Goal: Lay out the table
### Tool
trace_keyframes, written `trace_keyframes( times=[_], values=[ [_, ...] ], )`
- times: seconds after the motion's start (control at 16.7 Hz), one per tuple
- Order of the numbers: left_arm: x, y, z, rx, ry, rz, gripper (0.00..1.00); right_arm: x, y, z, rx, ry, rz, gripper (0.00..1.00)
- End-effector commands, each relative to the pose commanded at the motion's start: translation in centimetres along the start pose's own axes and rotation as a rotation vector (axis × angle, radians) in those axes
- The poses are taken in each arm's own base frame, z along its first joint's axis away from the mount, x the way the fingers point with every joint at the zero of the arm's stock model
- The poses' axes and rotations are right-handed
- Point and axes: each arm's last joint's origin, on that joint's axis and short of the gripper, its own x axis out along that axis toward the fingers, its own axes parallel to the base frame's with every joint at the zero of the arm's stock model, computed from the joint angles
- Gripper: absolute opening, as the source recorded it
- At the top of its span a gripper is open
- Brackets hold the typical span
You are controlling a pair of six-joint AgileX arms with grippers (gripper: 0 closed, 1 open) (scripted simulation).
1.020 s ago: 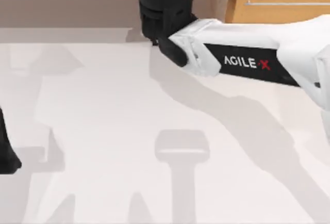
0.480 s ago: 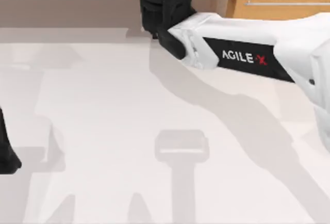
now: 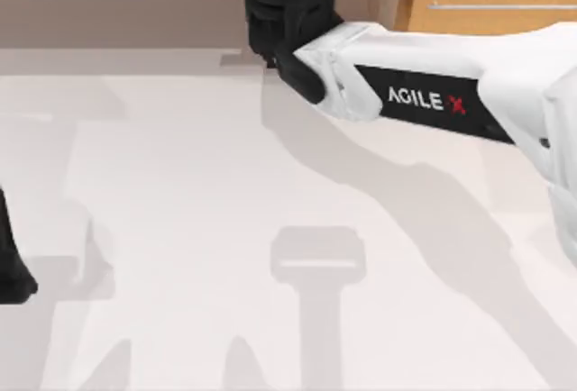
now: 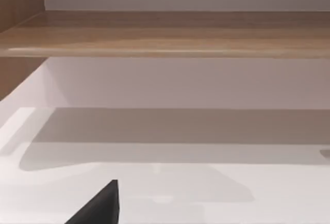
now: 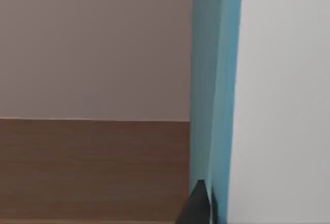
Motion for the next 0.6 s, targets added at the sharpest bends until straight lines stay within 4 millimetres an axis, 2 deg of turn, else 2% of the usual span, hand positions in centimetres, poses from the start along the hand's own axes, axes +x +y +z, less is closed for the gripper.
trace_keyframes(
  times=[0.24, 0.6],
  values=[
    [0.00, 0.00, 0.00, 0.000, 0.000, 0.000, 1.00, 0.00, 0.00, 0.00, 0.000, 0.000, 0.000, 0.02],
    [0.00, 0.00, 0.00, 0.000, 0.000, 0.000, 1.00, 0.00, 0.00, 0.00, 0.000, 0.000, 0.000, 0.00]
  ],
)
